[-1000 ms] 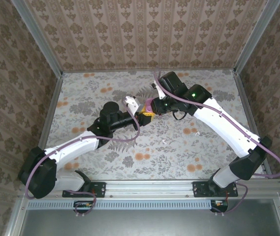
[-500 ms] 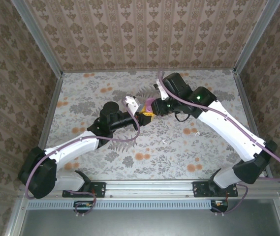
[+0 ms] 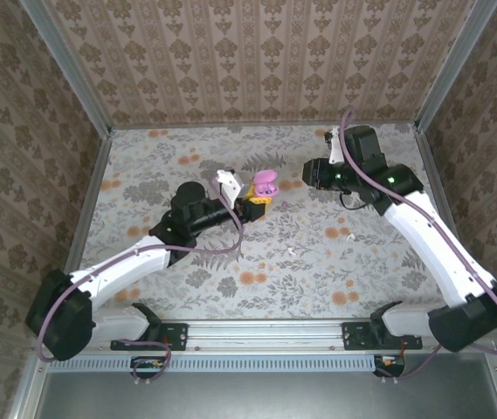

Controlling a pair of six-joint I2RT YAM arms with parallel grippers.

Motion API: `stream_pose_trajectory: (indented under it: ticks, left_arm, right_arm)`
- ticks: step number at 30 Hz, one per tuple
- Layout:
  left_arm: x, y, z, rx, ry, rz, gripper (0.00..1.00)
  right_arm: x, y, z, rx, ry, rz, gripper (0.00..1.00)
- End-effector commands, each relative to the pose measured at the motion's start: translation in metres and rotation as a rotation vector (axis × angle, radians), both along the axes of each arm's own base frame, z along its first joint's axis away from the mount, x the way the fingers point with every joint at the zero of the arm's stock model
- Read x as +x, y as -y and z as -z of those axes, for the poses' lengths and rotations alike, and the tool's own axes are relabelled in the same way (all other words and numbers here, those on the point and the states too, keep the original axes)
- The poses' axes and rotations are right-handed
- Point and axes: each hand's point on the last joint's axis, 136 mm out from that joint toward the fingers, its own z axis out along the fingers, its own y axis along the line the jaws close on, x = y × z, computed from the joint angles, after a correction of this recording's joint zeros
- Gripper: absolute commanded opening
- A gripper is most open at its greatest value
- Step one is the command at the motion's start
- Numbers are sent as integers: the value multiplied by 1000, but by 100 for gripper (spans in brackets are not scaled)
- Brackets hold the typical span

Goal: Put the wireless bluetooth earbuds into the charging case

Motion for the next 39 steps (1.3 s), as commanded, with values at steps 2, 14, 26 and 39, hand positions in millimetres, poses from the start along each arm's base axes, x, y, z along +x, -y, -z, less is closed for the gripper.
stream_pose_trajectory:
  ticks: [2, 14, 26, 39]
  left_arm:
    - [-7, -12, -12, -1, 59, -28, 38]
    - [-13, -25, -20, -1, 79, -60, 38]
    - [-12, -27, -24, -3, 85, -66, 38]
    - [-11, -31, -23, -2, 86, -78, 38]
  right_arm:
    - [23, -11, 68, 8, -197, -29, 36]
    - [59, -27, 182, -99, -469, -78, 35]
    - [78, -35, 235, -153, -563, -77, 39]
    - [74, -44, 264, -209, -630, -147, 37]
